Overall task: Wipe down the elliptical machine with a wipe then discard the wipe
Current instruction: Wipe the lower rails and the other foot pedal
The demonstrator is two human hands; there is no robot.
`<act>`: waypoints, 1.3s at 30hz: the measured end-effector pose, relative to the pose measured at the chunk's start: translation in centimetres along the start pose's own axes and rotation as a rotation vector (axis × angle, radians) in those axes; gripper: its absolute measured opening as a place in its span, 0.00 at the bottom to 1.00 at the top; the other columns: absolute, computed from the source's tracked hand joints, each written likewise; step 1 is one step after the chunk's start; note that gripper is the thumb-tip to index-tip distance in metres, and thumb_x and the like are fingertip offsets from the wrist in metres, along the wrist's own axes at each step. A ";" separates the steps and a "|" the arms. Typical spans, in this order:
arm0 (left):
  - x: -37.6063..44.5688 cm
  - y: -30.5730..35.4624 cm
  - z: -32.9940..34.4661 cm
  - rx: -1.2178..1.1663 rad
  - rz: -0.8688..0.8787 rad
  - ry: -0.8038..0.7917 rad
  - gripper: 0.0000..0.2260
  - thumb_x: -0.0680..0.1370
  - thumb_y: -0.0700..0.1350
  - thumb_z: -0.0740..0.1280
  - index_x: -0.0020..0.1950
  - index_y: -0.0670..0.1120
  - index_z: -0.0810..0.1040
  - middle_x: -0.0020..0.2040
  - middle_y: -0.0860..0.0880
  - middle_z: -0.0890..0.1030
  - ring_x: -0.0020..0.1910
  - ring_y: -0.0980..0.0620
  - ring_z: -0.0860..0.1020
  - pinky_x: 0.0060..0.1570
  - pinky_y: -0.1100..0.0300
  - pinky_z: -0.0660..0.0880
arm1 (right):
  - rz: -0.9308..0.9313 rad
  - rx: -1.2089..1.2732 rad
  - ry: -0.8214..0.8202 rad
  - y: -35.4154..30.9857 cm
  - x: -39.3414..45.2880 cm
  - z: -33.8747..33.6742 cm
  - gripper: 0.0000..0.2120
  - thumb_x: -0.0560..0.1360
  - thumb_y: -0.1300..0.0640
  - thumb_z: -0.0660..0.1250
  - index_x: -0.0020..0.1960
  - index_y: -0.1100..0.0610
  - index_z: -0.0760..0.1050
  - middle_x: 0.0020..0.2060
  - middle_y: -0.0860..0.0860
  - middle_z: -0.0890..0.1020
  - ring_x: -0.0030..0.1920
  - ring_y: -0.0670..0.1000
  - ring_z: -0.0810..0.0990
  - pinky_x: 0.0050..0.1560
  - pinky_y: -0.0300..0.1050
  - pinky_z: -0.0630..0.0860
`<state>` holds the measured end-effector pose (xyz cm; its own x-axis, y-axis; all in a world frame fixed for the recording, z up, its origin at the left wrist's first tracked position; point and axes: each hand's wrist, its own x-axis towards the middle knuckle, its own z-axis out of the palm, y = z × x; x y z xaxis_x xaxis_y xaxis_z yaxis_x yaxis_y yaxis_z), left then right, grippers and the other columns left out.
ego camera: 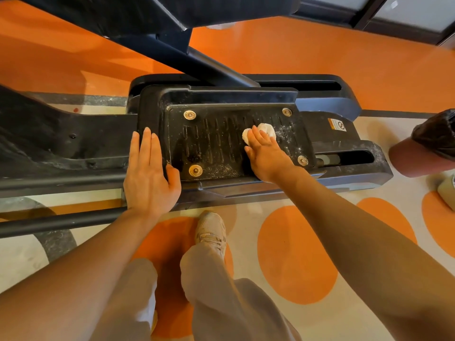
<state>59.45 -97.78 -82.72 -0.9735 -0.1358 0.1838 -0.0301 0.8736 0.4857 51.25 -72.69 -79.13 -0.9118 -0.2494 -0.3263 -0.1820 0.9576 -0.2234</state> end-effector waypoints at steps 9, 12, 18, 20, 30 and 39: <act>0.1 -0.1 0.0 0.011 -0.004 0.000 0.31 0.78 0.52 0.50 0.78 0.37 0.60 0.79 0.41 0.60 0.79 0.42 0.53 0.63 0.40 0.75 | 0.031 -0.023 0.042 -0.6 1.3 -0.1 0.28 0.85 0.51 0.48 0.80 0.59 0.43 0.79 0.55 0.45 0.79 0.58 0.44 0.76 0.52 0.41; 0.1 -0.1 0.1 0.010 -0.009 -0.004 0.31 0.77 0.52 0.50 0.78 0.37 0.60 0.79 0.41 0.59 0.79 0.43 0.53 0.62 0.40 0.75 | 0.032 0.053 0.021 -0.6 0.8 -0.2 0.27 0.85 0.57 0.51 0.80 0.59 0.45 0.79 0.55 0.47 0.78 0.60 0.46 0.76 0.54 0.46; 0.1 -0.1 0.0 -0.011 -0.007 -0.004 0.31 0.78 0.51 0.51 0.78 0.37 0.60 0.79 0.41 0.59 0.79 0.43 0.52 0.62 0.40 0.75 | 0.015 0.094 -0.074 0.0 -1.0 -0.7 0.33 0.80 0.69 0.57 0.79 0.59 0.45 0.79 0.55 0.46 0.78 0.61 0.48 0.76 0.57 0.53; 0.1 -0.1 0.0 -0.014 -0.008 -0.001 0.31 0.78 0.50 0.52 0.78 0.37 0.60 0.79 0.41 0.59 0.79 0.43 0.52 0.62 0.40 0.75 | 0.039 0.113 -0.060 0.1 -0.9 -0.5 0.34 0.80 0.69 0.58 0.79 0.59 0.45 0.79 0.55 0.45 0.78 0.61 0.48 0.76 0.58 0.53; 0.1 -0.2 0.1 -0.002 0.005 -0.004 0.30 0.78 0.50 0.51 0.77 0.36 0.61 0.79 0.40 0.60 0.79 0.41 0.53 0.61 0.40 0.76 | 0.069 -0.006 0.062 0.9 1.2 -0.4 0.27 0.85 0.54 0.50 0.80 0.57 0.43 0.79 0.56 0.45 0.79 0.58 0.44 0.78 0.54 0.48; 0.1 -0.1 -0.1 0.003 -0.011 -0.020 0.31 0.78 0.50 0.52 0.78 0.37 0.59 0.80 0.41 0.58 0.80 0.43 0.51 0.62 0.40 0.75 | 0.124 0.041 -0.004 1.9 -0.8 -0.7 0.34 0.79 0.68 0.60 0.80 0.58 0.46 0.79 0.56 0.47 0.75 0.64 0.58 0.73 0.57 0.62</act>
<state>59.39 -97.92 -82.63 -0.9776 -0.1358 0.1610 -0.0416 0.8737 0.4846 51.35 -70.61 -78.61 -0.9247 -0.1306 -0.3576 -0.0532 0.9744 -0.2184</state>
